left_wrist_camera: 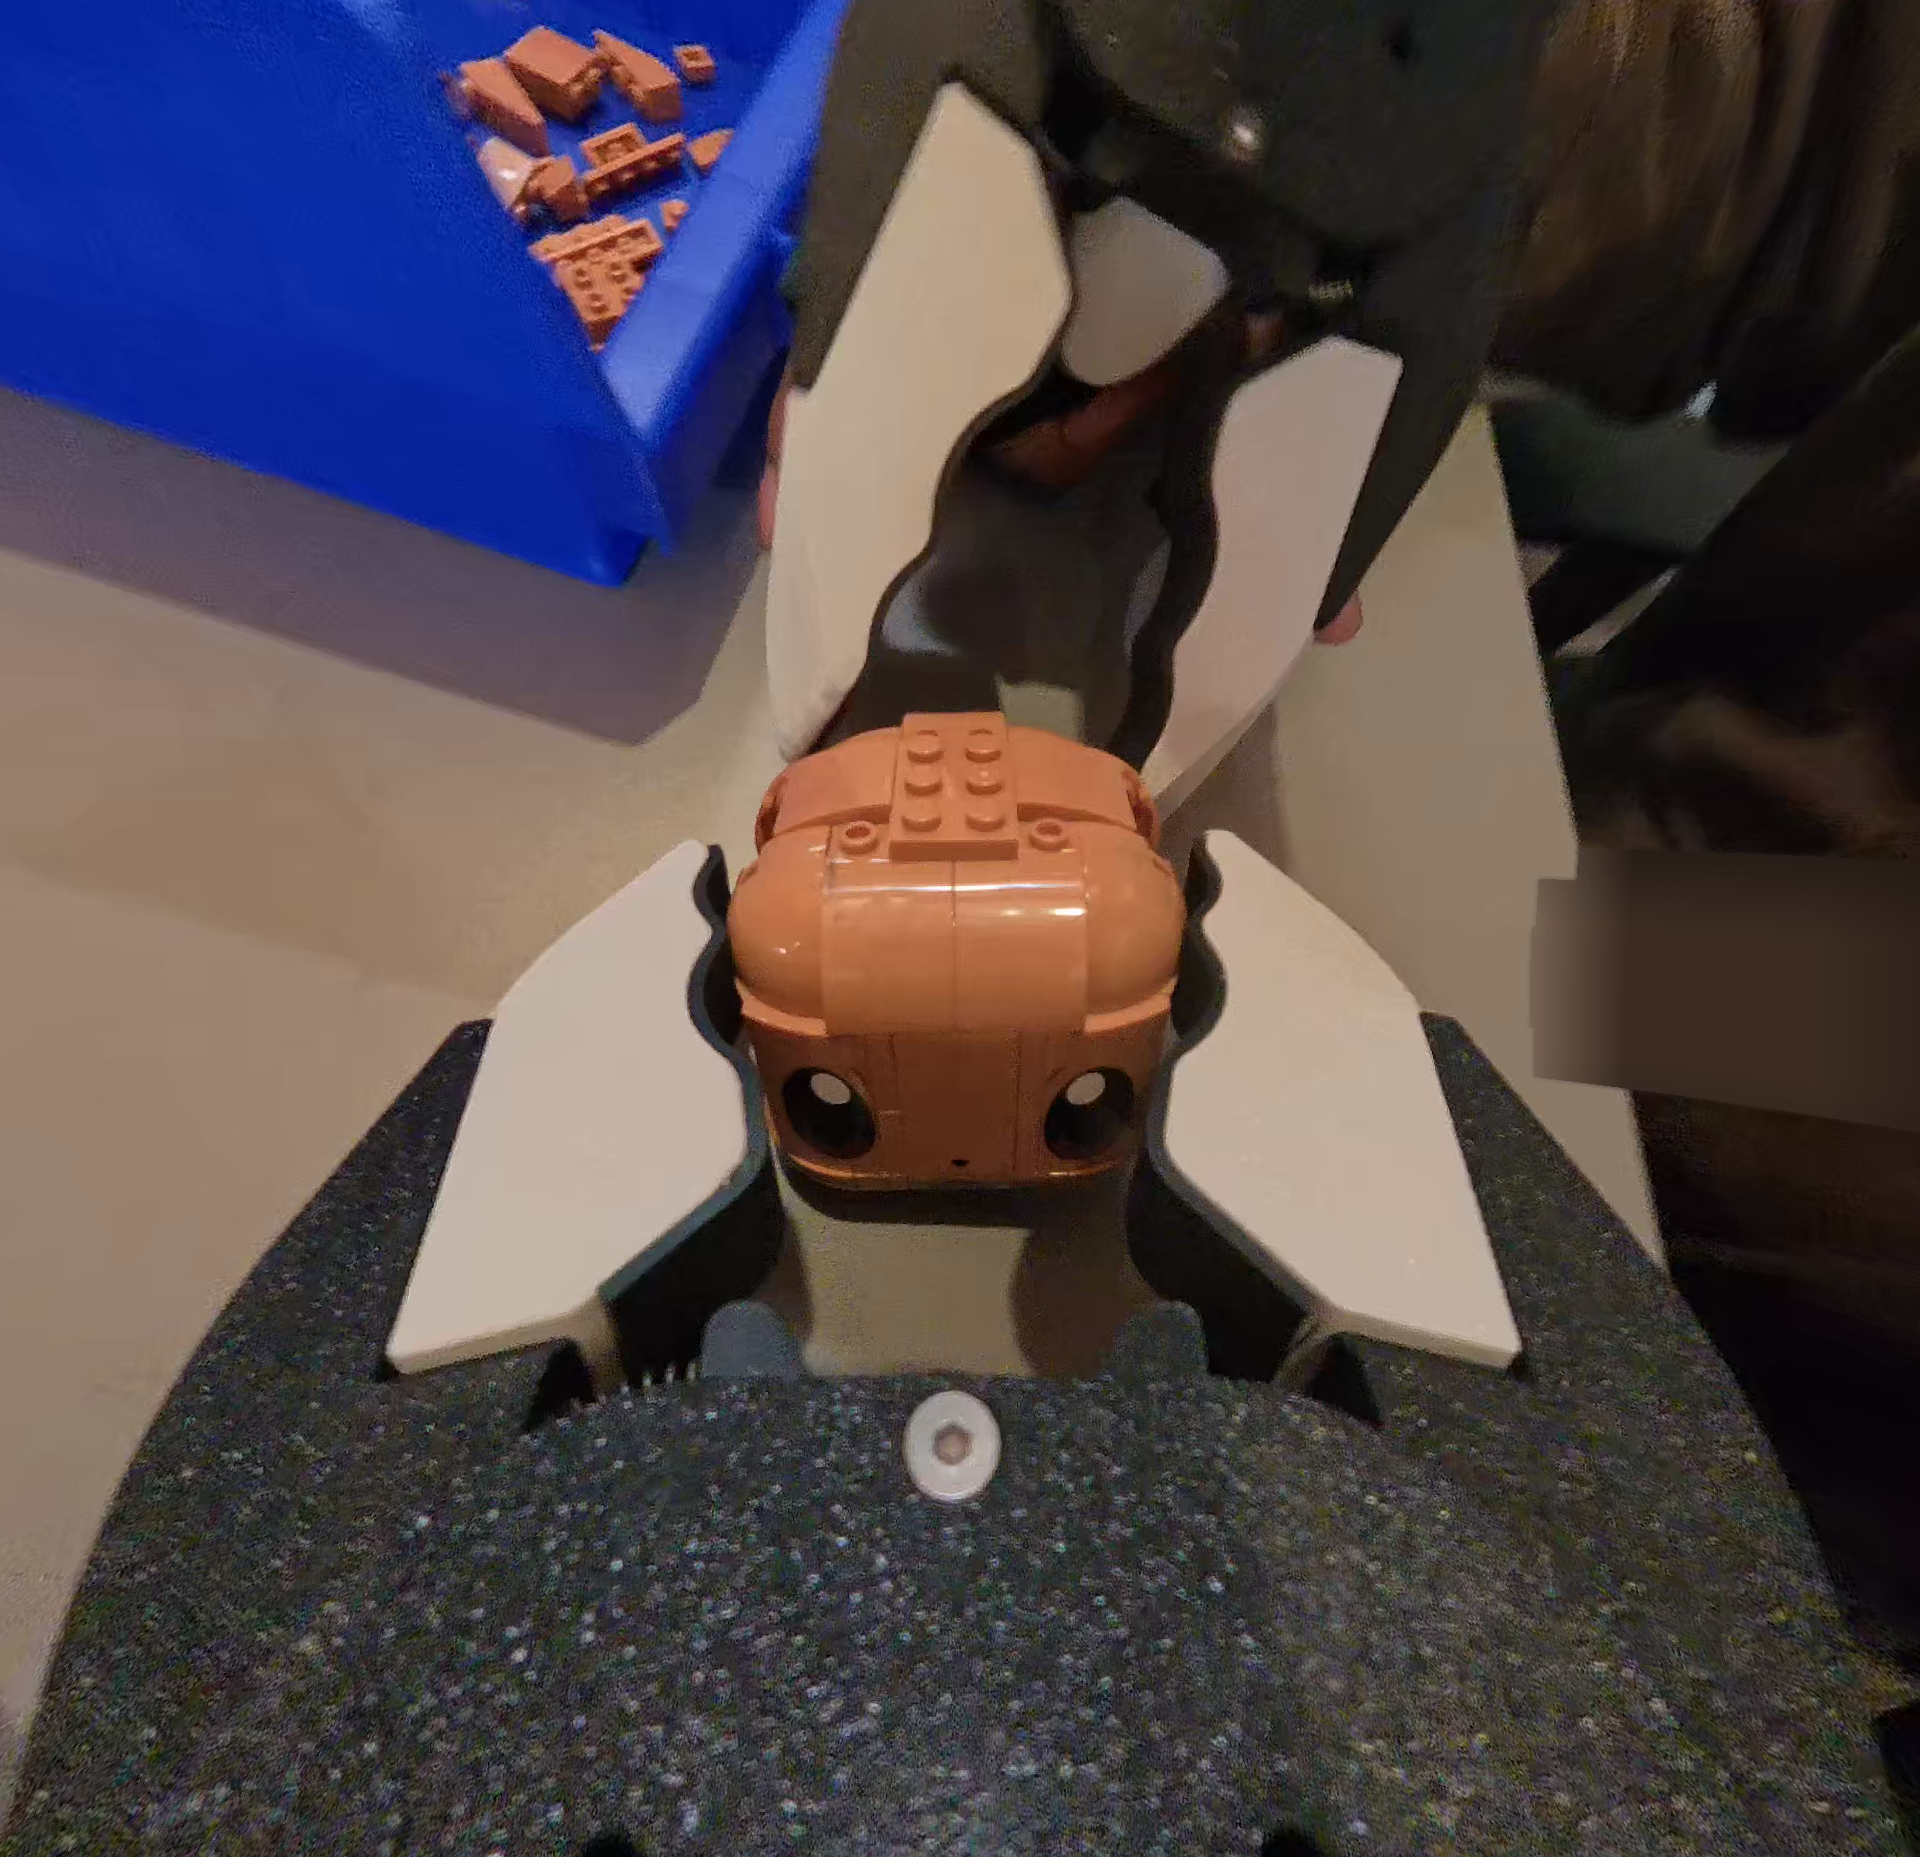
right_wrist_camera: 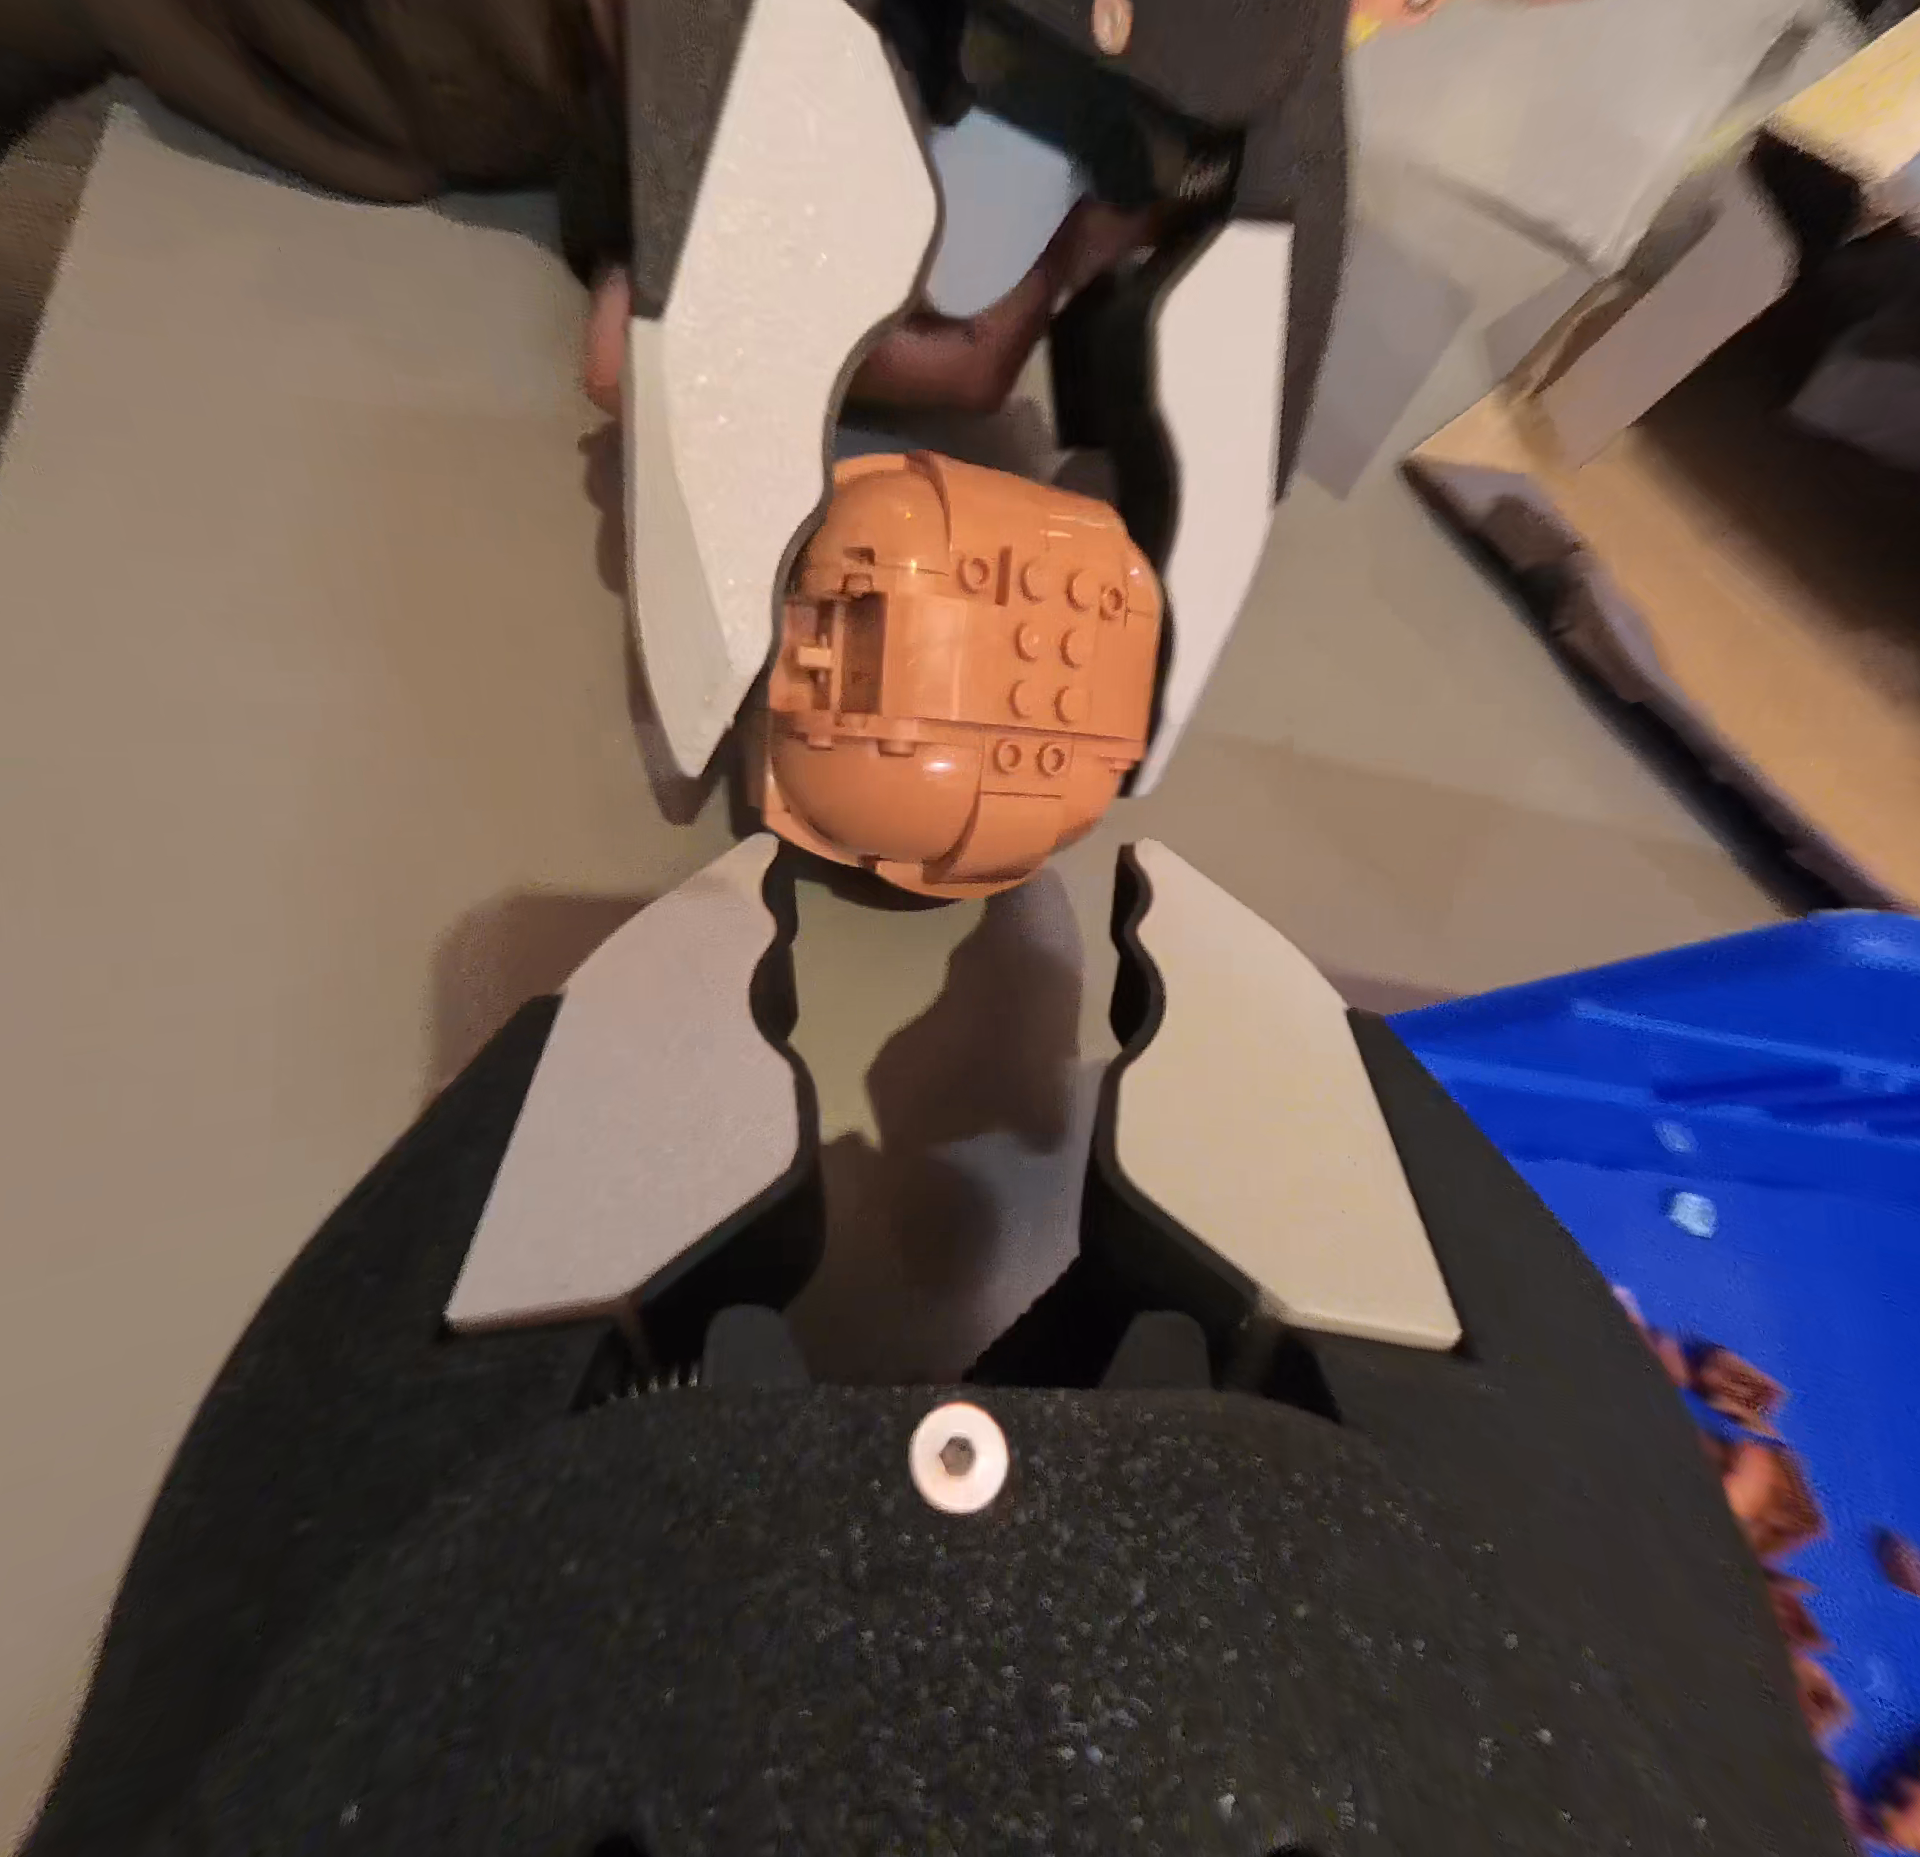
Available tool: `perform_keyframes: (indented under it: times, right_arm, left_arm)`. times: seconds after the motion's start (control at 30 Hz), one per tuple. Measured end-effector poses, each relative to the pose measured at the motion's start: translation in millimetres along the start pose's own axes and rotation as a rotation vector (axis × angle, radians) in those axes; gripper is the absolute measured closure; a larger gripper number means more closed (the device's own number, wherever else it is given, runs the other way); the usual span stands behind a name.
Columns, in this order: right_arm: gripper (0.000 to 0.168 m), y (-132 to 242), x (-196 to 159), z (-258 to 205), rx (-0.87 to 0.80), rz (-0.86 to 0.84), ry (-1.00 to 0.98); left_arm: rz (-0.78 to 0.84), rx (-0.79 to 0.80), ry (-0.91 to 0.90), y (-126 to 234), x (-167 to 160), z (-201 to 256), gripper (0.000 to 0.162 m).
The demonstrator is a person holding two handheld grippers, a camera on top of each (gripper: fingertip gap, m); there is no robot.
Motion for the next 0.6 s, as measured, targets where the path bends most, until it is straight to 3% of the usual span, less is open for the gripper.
perform_keyframes:
  times: [0.17, 0.33, 0.6]
  right_arm:
    - [0.099, 9, 3, 12, -0.195, 0.125, 0.181]
    - [0.092, 7, 11, 7, -0.318, 0.175, 0.338]
    - [0.099, 0, 10, 1, -0.256, 0.167, 0.289]
  left_arm:
    - [0.136, -0.094, 0.248, 4, 4, -8, 0.08]
    - [0.313, -0.211, 0.358, 11, 18, -7, 0.084]
    - [0.295, -0.148, 0.4, 12, 13, -14, 0.085]
Point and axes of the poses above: each gripper's, where its closed fingertips meet, y back along the fingers, x out of its top, z = x × y across the jaws, the point moved 4 cm from there along y, back along the fingers, and after that the axes turned 9 degrees about -x, right-handed, at the moved point
